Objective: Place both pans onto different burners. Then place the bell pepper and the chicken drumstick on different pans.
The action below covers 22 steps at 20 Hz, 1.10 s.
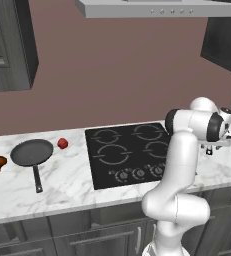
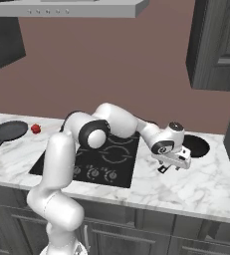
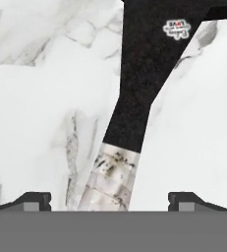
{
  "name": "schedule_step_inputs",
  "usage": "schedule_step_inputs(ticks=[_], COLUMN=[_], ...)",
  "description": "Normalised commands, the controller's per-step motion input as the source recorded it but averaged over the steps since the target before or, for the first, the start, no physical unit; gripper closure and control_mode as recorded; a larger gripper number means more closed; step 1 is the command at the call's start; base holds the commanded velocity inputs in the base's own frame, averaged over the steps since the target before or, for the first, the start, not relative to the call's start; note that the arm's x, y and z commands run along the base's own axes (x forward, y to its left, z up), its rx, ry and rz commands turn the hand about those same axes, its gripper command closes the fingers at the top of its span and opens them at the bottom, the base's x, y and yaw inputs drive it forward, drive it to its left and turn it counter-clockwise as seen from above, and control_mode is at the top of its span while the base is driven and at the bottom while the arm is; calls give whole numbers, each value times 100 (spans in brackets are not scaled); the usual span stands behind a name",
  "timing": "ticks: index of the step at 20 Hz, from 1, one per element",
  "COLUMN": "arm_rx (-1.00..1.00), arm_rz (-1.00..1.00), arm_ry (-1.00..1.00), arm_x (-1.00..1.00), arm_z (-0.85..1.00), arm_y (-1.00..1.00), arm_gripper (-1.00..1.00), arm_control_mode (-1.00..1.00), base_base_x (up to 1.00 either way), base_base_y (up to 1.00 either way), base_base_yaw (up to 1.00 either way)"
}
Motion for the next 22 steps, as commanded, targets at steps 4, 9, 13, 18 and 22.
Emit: schedule_step_inputs(ticks=[4,9,13,18,22], arm_rx=[0,0,0,0,0], arm_rz=[0,0,0,0,0], arm_ry=[1,2,0,0,0], arm_x=[0,0,0,0,0], arm_z=[-22,-24,-8,0,-3], arm_y=[0,0,0,0,0], arm_gripper=[-100,100,100,100,100], arm_control_mode=[-100,-100,-100,-100,-100], base_base_x=[0,0,0,0,0], base_base_y=[0,0,0,0,0], base_base_yaw=[0,0,0,0,0])
